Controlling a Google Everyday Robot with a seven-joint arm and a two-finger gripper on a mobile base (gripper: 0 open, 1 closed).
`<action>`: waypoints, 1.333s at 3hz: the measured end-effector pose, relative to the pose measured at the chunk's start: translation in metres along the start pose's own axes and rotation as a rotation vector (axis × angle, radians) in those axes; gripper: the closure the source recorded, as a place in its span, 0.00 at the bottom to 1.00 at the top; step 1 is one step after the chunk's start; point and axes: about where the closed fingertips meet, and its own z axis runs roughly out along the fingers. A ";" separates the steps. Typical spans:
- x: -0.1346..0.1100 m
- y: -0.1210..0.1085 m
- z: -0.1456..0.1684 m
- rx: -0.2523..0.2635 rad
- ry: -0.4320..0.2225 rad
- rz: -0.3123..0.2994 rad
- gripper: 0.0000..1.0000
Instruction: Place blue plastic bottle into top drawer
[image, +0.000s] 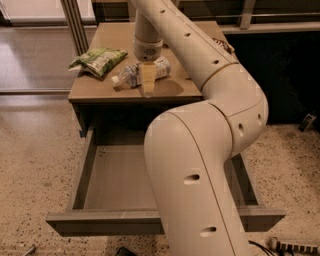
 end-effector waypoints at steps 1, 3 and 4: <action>0.000 0.000 0.000 0.000 0.000 0.000 0.19; 0.000 0.000 0.000 0.000 0.000 0.000 0.73; 0.000 0.000 0.000 0.000 -0.001 0.000 0.96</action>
Offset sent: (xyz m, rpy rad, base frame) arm 0.0000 0.0000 0.0000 0.0000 0.0000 0.0000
